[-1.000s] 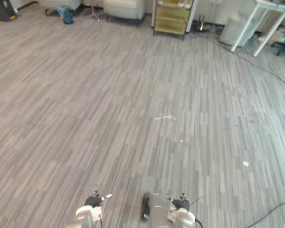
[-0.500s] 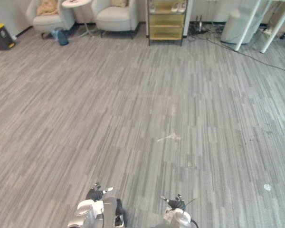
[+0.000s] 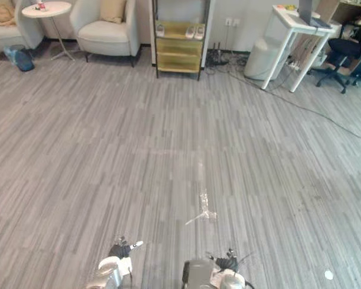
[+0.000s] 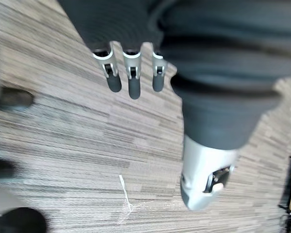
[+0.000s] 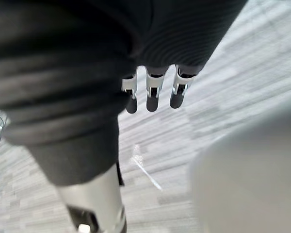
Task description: Pick up cushions and gather them together orderly.
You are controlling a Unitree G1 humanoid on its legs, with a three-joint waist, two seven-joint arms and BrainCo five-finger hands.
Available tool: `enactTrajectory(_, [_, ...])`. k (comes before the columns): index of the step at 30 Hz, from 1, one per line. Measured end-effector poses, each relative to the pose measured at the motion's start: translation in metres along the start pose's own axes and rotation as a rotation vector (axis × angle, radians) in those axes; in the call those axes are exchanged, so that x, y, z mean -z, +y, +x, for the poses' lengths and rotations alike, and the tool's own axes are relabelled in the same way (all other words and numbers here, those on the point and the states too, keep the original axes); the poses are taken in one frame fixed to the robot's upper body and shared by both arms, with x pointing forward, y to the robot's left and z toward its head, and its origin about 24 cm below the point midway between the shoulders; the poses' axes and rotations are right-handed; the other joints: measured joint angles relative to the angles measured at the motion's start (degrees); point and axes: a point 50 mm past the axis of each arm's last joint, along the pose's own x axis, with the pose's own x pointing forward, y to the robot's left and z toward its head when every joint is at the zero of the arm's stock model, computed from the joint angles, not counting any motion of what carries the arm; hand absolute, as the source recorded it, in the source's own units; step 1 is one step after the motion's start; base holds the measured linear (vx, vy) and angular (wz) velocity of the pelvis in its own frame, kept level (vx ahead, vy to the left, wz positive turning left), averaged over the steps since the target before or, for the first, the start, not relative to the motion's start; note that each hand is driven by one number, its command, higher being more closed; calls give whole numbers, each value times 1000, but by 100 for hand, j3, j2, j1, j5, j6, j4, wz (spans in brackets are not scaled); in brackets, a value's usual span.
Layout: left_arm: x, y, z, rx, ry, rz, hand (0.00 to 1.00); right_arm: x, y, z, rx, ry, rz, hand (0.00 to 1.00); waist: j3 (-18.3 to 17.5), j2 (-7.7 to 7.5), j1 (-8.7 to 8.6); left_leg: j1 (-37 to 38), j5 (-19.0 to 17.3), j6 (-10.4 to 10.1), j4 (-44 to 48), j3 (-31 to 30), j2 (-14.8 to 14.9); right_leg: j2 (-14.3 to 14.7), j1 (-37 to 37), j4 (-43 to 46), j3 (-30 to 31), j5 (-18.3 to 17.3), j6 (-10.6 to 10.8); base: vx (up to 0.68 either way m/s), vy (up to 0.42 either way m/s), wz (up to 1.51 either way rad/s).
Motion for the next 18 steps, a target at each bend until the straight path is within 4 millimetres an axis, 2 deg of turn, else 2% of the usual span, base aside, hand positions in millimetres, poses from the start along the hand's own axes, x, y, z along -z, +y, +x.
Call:
enactTrajectory(1, [3,0,-1,3,12,8,0,0,-2,1,11,3,10,0,16,63,-73,207,-113,-149,-74,-226,64,130,67,-279,89,911,-232,730,-195,72])
enactTrajectory(2, [7,0,-1,3,30,10,0,-3,-2,3,9,1,-2,0,-22,145,-77,300,-115,-158,-30,-306,171,185,92,-147,66,824,-392,767,-234,48])
enactTrajectory(3, [14,4,-3,-8,50,0,0,-7,-2,5,7,0,-12,0,-45,295,-43,125,-67,-230,418,-442,286,173,124,61,-61,530,-481,489,-170,24])
enactTrajectory(5, [12,3,-2,-8,45,-1,0,-12,-7,7,14,-12,-28,0,0,438,-69,-355,72,-275,1633,-551,366,157,333,130,-159,274,-536,524,-203,30])
enactTrajectory(6, [13,5,-2,-15,50,-8,0,-13,-9,8,18,-17,-37,0,40,563,-71,-748,348,-280,2741,-589,495,192,650,-74,-231,181,-548,561,-185,25])
enactTrajectory(7, [16,8,-3,-26,57,-21,0,-14,-13,8,23,-21,-53,0,84,687,-30,-1324,1084,-298,4130,-625,729,281,1138,-379,-236,119,-608,525,-129,2])
enactTrajectory(8, [18,14,-5,-47,54,-42,0,-14,-12,8,16,-20,-75,0,118,718,44,-1801,1061,-282,5263,-462,997,390,1673,-728,-177,54,-703,598,-118,-15])
enactTrajectory(9, [16,15,-5,-50,45,-46,0,-13,-10,8,10,-20,-86,0,127,719,74,-1975,987,-291,5580,-349,1097,411,1918,-903,-132,23,-711,617,-109,-36])
enactTrajectory(10, [10,16,-4,-49,16,-43,0,-9,-5,6,-9,-9,-107,0,126,680,203,-2423,825,-325,5818,-111,1212,373,2463,-1311,-33,-25,-671,427,-72,-28])
enactTrajectory(12, [7,14,-5,-31,-4,-34,0,-9,0,6,-22,-5,-108,0,126,660,252,-2826,708,-308,5459,134,1234,302,2861,-1587,21,-127,-644,365,-29,-18])
enactTrajectory(14, [3,13,-5,-23,-27,-37,0,-8,3,5,-28,-4,-103,0,121,647,264,-3110,589,-279,4431,463,1187,224,3244,-1784,32,-239,-553,401,3,-6])
enactTrajectory(15, [3,12,-5,-20,-30,-41,0,-7,3,5,-26,1,-95,0,126,630,282,-3123,579,-290,3584,647,1076,165,3433,-1873,69,-283,-480,389,45,-19])
enactTrajectory(16, [3,13,-5,-22,-34,-39,0,-6,3,5,-24,6,-89,0,112,601,302,-3121,662,-301,2630,769,877,89,3554,-1977,108,-354,-364,580,88,-38])
enactTrajectory(17, [3,13,-5,-21,-32,-38,0,-3,4,4,-26,15,-89,0,97,598,313,-3088,940,-285,1699,746,678,59,3698,-2067,183,-443,-208,491,105,-45])
enactTrajectory(18, [4,13,-5,-21,-28,-38,0,-2,4,3,-25,21,-93,0,76,617,321,-3081,1085,-246,1464,734,653,82,3753,-2090,252,-492,-124,636,222,-72])
